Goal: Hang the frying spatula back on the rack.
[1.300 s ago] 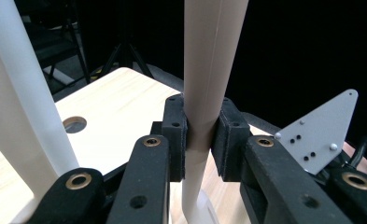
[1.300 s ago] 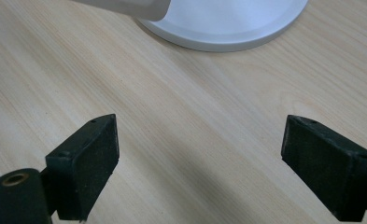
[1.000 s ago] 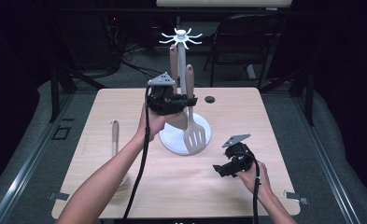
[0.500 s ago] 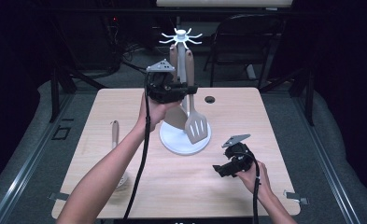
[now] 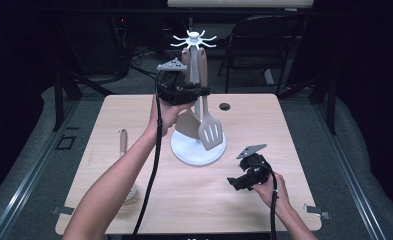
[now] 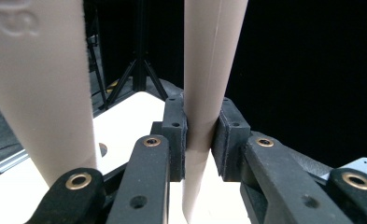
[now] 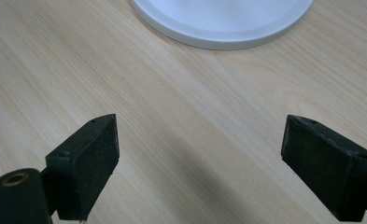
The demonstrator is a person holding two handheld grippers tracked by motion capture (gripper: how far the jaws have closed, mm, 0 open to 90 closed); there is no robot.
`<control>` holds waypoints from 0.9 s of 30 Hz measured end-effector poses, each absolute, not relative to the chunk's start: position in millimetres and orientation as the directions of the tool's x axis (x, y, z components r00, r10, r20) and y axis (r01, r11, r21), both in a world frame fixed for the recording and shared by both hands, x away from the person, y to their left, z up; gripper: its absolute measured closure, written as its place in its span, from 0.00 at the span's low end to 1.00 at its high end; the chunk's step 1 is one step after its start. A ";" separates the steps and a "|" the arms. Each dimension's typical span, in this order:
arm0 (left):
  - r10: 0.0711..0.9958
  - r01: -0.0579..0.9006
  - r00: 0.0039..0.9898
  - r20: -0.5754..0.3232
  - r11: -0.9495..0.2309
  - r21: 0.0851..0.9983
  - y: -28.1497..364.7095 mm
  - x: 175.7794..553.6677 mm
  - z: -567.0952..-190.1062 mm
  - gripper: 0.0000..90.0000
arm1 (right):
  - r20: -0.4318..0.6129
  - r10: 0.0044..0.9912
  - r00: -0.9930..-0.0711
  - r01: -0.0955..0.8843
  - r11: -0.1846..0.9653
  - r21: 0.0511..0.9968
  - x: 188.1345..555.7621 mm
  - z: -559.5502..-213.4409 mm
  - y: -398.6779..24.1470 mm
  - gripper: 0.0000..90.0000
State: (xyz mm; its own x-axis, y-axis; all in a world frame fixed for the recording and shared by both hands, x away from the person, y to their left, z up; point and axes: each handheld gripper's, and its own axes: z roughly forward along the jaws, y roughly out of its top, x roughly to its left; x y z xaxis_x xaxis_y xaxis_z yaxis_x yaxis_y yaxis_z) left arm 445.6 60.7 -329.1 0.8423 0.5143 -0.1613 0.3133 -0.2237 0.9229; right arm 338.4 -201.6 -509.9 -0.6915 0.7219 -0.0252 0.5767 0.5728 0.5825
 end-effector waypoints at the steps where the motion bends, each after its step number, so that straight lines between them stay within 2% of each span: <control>1: 0.521 0.318 0.838 -0.161 -0.227 0.920 61.1 447.4 -329.5 0.86 | -0.025 0.722 -0.691 0.576 0.572 0.584 338.4 -509.8 -201.7 0.12; 17: 0.597 0.297 0.794 -0.117 -0.212 0.931 60.6 445.6 -337.5 0.85 | -0.019 0.718 -0.696 0.580 0.577 0.575 338.3 -510.6 -200.8 0.12; 27: 0.610 0.305 0.779 -0.143 -0.169 0.937 66.9 437.0 -345.6 0.72 | -0.015 0.713 -0.701 0.578 0.580 0.574 338.2 -511.2 -199.5 0.12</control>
